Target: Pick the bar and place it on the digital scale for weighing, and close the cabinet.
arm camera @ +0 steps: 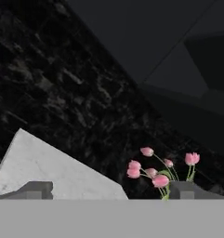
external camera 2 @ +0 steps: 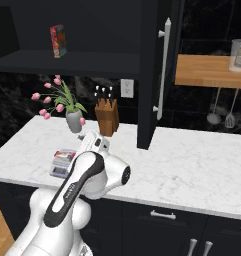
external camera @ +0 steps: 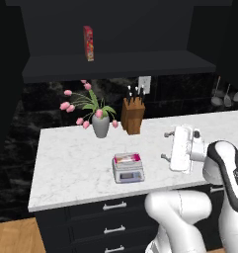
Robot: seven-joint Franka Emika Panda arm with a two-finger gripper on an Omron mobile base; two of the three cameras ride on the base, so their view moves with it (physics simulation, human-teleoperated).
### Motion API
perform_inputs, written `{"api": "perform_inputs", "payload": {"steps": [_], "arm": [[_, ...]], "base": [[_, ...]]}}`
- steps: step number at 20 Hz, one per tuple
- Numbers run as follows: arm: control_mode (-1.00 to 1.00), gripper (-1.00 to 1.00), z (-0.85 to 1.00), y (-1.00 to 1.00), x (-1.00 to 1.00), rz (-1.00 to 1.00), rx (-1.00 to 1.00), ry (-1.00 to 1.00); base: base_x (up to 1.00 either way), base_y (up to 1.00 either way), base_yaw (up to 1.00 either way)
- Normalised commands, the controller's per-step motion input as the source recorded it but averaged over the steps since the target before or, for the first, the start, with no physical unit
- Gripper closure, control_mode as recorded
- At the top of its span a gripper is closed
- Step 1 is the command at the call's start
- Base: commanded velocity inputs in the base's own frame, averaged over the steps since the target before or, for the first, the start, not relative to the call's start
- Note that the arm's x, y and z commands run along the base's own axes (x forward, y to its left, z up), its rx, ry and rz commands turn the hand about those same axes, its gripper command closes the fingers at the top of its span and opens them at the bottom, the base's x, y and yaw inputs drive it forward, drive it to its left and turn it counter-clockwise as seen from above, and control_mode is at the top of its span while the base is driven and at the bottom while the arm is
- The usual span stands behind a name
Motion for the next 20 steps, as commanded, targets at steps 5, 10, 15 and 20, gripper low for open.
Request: {"api": "perform_inputs", "payload": {"steps": [5,10,15,20], "arm": [[-1.0,-1.0,0.49,-0.34,-0.31,-0.17,0.39,-0.1],[-1.0,-1.0,0.4,-0.67,-0.25,-0.18,0.34,-0.22],[-1.0,-1.0,0.25,-0.84,-0.06,-0.15,0.22,-0.11],[-1.0,-1.0,0.04,-0.66,0.0,-0.12,0.15,-0.03]], "base": [[0.0,0.0,0.0],[0.0,0.0,0.0],[0.0,0.0,0.0],[0.0,0.0,0.0]]}}
